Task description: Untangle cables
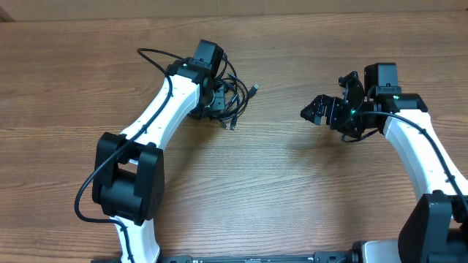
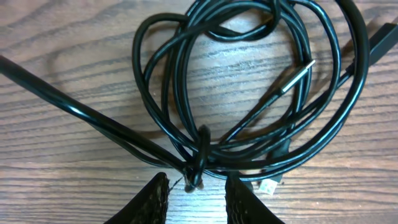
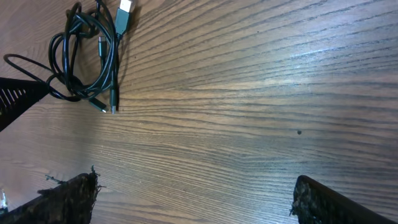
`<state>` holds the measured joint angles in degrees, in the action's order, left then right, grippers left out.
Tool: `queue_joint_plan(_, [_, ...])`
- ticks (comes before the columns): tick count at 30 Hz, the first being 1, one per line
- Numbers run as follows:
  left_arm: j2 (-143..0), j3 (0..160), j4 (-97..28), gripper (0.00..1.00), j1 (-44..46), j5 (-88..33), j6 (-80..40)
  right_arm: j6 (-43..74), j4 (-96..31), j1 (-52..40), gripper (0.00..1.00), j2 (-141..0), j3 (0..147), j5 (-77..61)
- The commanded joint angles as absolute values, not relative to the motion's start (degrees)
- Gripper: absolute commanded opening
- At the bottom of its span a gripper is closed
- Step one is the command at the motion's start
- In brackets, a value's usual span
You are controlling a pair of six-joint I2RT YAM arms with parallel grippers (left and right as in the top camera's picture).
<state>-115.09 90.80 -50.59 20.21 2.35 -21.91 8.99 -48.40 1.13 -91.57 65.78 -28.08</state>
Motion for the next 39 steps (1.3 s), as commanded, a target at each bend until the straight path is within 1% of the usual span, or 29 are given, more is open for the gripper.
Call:
queue_joint_plan(1, [-116.2, 90.8, -49.6, 0.27, 19.9, 3.8, -20.6, 9.0, -48.1, 1.2, 1.00, -91.5, 66.8, -27.9])
queue_joint_plan(6, [-117.5, 90.2, -49.3, 0.23, 19.9, 3.8, -20.6, 9.0, -48.1, 1.2, 1.00, -91.5, 66.8, -27.9])
queue_joint_plan(15, [-121.1, 90.2, -47.6, 0.11, 19.9, 3.2, -20.6, 9.0, -48.1, 1.2, 1.00, -91.5, 66.8, -27.9])
queue_joint_plan(16, [-121.3, 90.2, -47.5, 0.04, 19.9, 3.1, -20.6, 9.0, -48.1, 1.2, 1.00, -91.5, 66.8, -27.9])
queue_joint_plan(18, [-121.3, 90.2, -47.5, 0.04, 19.9, 3.2, -20.6, 9.0, -48.1, 1.2, 1.00, -91.5, 66.8, -27.9])
queue_joint_plan(27, [-121.2, 92.9, -49.5, 0.19, 19.7, 3.2, -18.8, 9.0, -48.1, 1.2, 1.00, -91.5, 66.8, -27.9])
queue_joint_plan(29, [-121.2, 94.1, -49.7, 0.23, 19.7, 3.2, -18.0, 9.0, -48.1, 1.2, 1.00, -91.5, 66.8, -27.9])
queue_joint_plan(31, [-121.2, 94.3, -49.8, 0.32, 19.7, 3.2, -18.0, 9.0, -48.1, 1.2, 1.00, -91.5, 66.8, -27.9])
queue_joint_plan(32, [-121.2, 94.3, -49.8, 0.31, 19.7, 3.2, -18.0, 9.0, -48.1, 1.2, 1.00, -91.5, 66.8, -27.9])
queue_joint_plan(33, [-121.2, 94.3, -49.8, 0.20, 19.7, 3.2, -18.0, 9.0, -48.1, 1.2, 1.00, -91.5, 66.8, -27.9])
queue_joint_plan(34, [-121.2, 94.3, -49.8, 0.15, 19.7, 3.2, -18.0, 9.0, -48.1, 1.2, 1.00, -91.5, 66.8, -27.9])
queue_joint_plan(36, [-121.2, 94.3, -50.0, 0.10, 19.7, 3.2, -18.0, 9.0, -48.1, 1.2, 1.00, -91.5, 66.8, -27.9])
queue_joint_plan(37, [-121.2, 94.3, -50.2, 0.06, 19.8, 3.1, -18.0, 9.0, -48.1, 1.2, 1.00, -91.5, 66.8, -27.9])
queue_joint_plan(39, [-121.2, 94.3, -50.6, 0.04, 19.8, 3.1, -18.0, 9.0, -48.1, 1.2, 1.00, -91.5, 66.8, -27.9])
